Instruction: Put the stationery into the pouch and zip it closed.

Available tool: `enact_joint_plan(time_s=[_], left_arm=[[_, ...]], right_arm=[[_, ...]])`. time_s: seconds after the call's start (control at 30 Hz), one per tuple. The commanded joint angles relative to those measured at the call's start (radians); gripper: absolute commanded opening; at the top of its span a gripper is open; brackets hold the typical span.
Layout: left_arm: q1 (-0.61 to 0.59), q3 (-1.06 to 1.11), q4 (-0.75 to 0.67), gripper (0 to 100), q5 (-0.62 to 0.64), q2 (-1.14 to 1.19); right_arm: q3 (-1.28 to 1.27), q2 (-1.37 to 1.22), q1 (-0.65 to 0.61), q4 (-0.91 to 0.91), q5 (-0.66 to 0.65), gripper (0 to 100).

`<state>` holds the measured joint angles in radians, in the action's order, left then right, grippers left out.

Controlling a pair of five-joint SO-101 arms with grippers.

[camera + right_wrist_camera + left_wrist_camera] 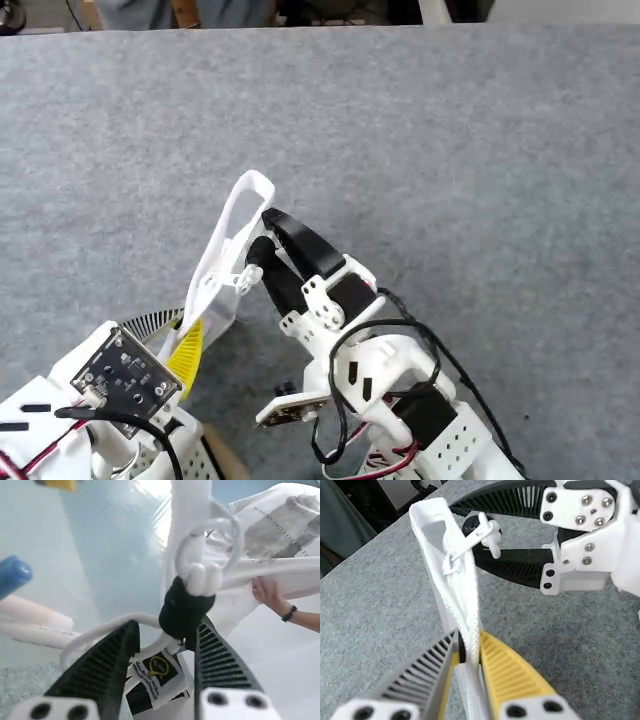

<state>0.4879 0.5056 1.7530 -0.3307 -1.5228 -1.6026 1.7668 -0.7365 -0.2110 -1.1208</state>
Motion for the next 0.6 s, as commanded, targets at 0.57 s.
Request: enact_joint_plan(time_s=[0.57], left_arm=[[0.013, -0.025, 0.005, 3, 0.006, 0.003]], right_arm=[[0.062, 0.088, -0.034, 0.009, -0.012, 1.2]])
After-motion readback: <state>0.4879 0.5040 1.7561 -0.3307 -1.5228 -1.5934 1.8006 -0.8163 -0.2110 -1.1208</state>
